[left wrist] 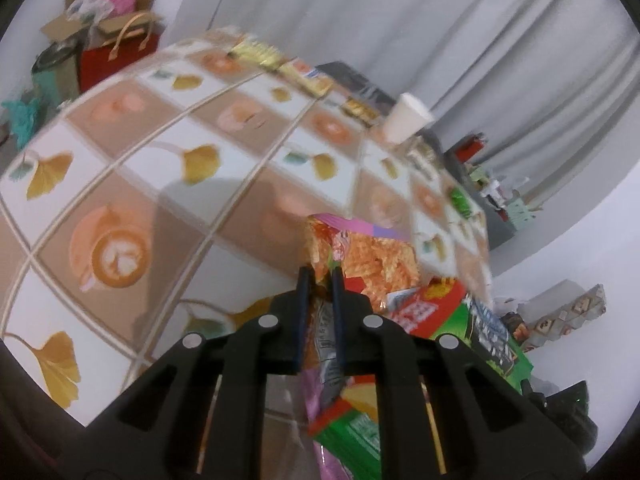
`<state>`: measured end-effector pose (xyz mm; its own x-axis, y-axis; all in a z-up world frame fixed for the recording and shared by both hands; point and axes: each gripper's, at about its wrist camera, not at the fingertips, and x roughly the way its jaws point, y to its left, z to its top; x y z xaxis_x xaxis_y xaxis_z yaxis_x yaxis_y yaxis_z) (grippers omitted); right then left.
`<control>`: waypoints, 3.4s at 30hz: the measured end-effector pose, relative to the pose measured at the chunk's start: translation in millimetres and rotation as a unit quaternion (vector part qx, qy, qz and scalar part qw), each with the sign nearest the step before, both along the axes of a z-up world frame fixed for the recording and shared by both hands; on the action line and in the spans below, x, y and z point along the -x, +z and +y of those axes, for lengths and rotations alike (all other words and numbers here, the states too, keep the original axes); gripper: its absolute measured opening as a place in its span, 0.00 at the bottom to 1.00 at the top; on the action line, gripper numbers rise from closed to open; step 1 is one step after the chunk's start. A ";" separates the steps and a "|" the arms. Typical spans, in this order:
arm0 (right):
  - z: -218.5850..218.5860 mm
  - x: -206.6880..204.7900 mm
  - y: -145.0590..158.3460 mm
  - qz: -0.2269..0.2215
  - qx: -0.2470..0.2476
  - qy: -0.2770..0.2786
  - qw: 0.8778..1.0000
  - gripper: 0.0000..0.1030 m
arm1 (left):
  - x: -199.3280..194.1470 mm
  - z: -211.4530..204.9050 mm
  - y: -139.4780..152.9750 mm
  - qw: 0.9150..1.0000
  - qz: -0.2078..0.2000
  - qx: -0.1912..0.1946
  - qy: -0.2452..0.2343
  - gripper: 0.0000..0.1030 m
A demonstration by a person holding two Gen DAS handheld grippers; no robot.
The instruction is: Collect trash
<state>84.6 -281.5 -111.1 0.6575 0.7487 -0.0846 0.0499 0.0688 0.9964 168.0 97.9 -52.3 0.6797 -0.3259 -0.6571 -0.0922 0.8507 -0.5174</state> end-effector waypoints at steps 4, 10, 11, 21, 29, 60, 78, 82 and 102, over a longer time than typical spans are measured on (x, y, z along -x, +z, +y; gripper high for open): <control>-43.9 26.2 12.7 -0.032 -0.018 -0.038 0.999 0.05 | 1.1 -31.2 32.5 0.999 -0.036 -0.004 -0.036 0.08; -119.2 68.9 20.2 -0.065 -0.031 -0.127 0.989 0.05 | -1.2 -105.8 63.9 0.991 -0.067 0.001 -0.115 0.07; -136.3 80.8 20.1 -0.069 -0.033 -0.148 0.986 0.05 | -1.3 -125.6 67.7 0.988 -0.071 0.001 -0.135 0.07; -257.0 164.8 -8.3 -0.067 -0.057 -0.306 0.948 0.05 | -2.7 -309.2 71.5 0.954 -0.066 0.005 -0.293 0.06; -331.6 192.9 -78.3 -0.003 -0.100 -0.410 0.907 0.05 | -9.0 -438.7 33.6 0.927 -0.034 -0.027 -0.372 0.05; -385.2 214.6 -236.0 0.190 -0.026 -0.492 0.849 0.55 | -87.6 -596.4 -123.3 0.915 0.182 0.029 -0.360 0.04; -362.0 228.9 -189.8 0.209 0.077 -0.454 0.862 0.55 | -78.5 -587.3 -162.2 0.915 0.249 0.024 -0.317 0.39; -349.2 213.7 -146.2 0.193 0.164 -0.428 0.868 0.55 | -65.8 -567.2 -105.0 0.913 0.187 0.003 -0.362 0.42; -145.6 193.7 132.1 -0.061 0.571 -0.369 0.731 0.94 | 95.4 -330.2 130.9 0.921 -0.150 -0.140 -0.332 0.92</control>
<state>-109.1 -427.1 21.0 0.9015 -0.3255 -0.2852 0.4083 0.8582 0.3112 72.6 -232.3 78.6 0.5572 -0.5809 -0.5933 0.6075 0.7723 -0.1857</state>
